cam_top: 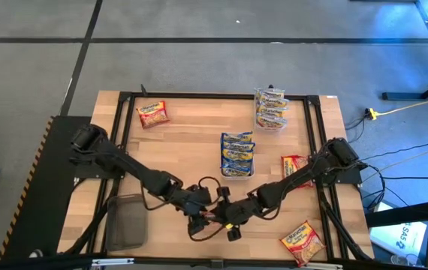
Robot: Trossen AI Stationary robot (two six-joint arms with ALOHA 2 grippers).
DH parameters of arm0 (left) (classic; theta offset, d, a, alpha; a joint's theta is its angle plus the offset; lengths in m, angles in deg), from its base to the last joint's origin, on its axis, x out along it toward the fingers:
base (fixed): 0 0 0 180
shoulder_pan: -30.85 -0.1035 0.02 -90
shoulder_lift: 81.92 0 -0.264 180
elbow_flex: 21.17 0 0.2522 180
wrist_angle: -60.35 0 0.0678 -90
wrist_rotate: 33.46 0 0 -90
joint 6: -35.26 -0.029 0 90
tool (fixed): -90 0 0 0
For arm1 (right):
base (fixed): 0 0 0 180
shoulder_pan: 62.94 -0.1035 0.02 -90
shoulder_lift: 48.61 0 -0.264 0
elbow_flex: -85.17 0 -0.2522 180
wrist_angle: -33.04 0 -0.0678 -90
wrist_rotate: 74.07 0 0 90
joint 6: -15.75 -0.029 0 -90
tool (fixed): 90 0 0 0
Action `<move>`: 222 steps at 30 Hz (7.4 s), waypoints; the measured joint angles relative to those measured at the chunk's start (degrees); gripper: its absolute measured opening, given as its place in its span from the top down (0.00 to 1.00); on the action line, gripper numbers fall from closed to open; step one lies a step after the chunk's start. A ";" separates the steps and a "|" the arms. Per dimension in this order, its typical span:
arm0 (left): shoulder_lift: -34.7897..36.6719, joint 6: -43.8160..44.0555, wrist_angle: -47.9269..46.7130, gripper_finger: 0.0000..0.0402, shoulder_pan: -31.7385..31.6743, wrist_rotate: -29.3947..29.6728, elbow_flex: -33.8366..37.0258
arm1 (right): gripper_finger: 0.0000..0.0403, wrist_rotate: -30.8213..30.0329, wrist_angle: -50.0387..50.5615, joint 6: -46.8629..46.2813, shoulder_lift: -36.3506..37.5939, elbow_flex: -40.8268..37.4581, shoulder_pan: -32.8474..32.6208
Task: Sort Maruchan noodles
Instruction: Put the red noodle pack in the black bin
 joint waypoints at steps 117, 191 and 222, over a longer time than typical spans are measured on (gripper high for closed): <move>28.29 32.19 -56.20 0.67 31.65 12.36 19.21 | 0.57 -5.09 6.78 -11.82 11.14 -5.07 -6.45; -1.77 -6.94 25.19 0.67 14.01 27.56 9.31 | 0.98 3.09 22.02 -52.58 11.01 -16.09 -22.13; -5.53 -6.02 31.07 0.67 12.69 31.64 9.31 | 0.98 -18.77 21.08 -40.12 16.71 -16.34 -13.29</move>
